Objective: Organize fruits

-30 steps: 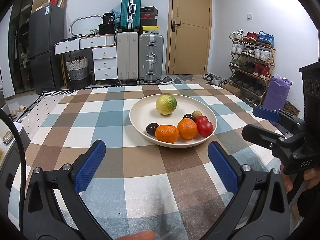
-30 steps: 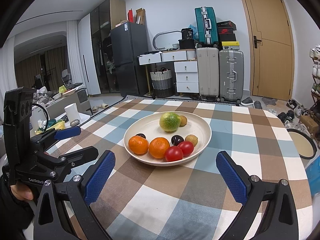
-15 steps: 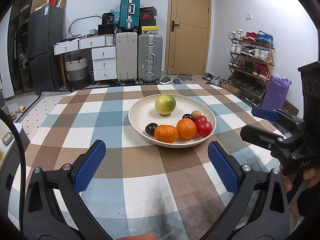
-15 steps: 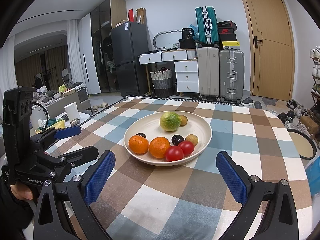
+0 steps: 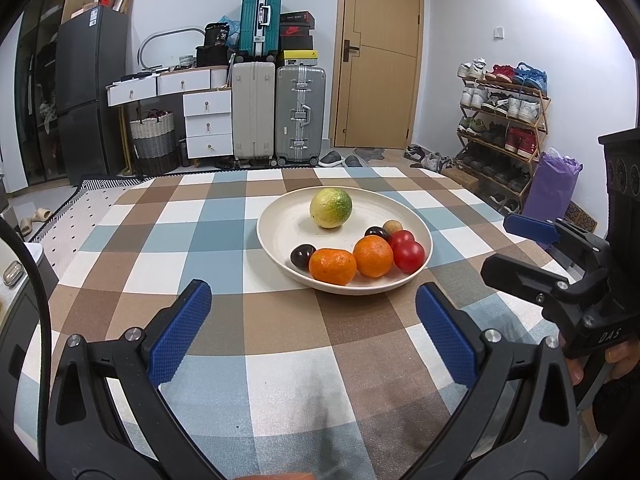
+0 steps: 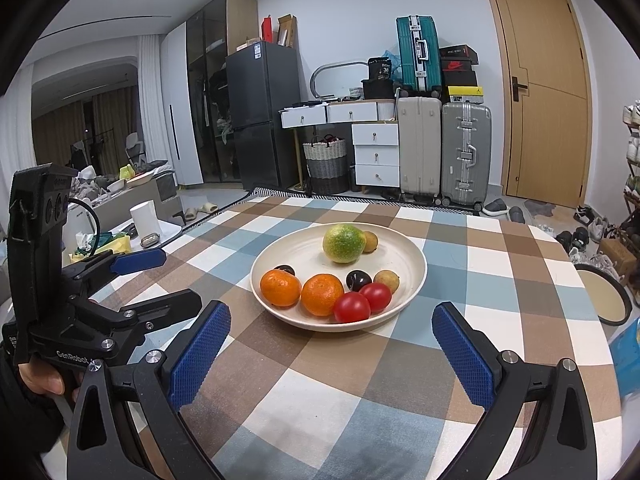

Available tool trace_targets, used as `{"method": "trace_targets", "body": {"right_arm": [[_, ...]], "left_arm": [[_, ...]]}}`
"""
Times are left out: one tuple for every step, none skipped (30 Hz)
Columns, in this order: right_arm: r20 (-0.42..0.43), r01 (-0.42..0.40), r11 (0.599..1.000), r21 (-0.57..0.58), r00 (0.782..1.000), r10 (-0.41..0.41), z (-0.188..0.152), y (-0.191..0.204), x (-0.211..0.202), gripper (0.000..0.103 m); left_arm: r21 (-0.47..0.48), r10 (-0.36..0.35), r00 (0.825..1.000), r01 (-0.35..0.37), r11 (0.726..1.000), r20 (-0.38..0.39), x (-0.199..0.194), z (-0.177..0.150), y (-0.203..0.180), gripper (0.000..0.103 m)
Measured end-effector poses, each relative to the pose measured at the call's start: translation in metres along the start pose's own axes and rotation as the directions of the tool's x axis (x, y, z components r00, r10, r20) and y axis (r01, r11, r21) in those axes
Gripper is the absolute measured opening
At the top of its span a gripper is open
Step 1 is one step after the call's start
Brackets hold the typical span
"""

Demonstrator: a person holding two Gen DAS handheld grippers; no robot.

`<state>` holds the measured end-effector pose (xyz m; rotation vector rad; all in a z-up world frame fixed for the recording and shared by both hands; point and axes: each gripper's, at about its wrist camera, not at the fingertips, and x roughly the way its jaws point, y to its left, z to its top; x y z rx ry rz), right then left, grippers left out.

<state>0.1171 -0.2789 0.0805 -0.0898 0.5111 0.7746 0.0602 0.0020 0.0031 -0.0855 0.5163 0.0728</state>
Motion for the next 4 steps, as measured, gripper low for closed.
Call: {"method": "trace_targets", "body": {"right_arm": [[-0.001,-0.001,1.0,0.003,1.0,0.001,-0.0004,-0.0007,-0.0003,0.103],[-0.001,-0.002,1.0,0.003,1.0,0.002,-0.0001,0.0,0.0003,0.103],[-0.003,-0.003,1.0,0.003,1.0,0.003,-0.0001,-0.0001,0.0004,0.103],[-0.003,-0.003,1.0,0.002,1.0,0.003,0.0,0.0,0.0004,0.103]], "left_arm": [[-0.002,-0.001,1.0,0.001,1.0,-0.001,0.0001,-0.0004,-0.0009,0.102],[-0.005,-0.002,1.0,0.002,1.0,-0.002,0.0002,-0.0011,-0.0023,0.102],[-0.006,-0.002,1.0,0.002,1.0,-0.003,0.0004,-0.0017,-0.0032,0.102],[-0.006,-0.002,1.0,0.002,1.0,-0.004,0.0007,-0.0023,-0.0045,0.102]]}}
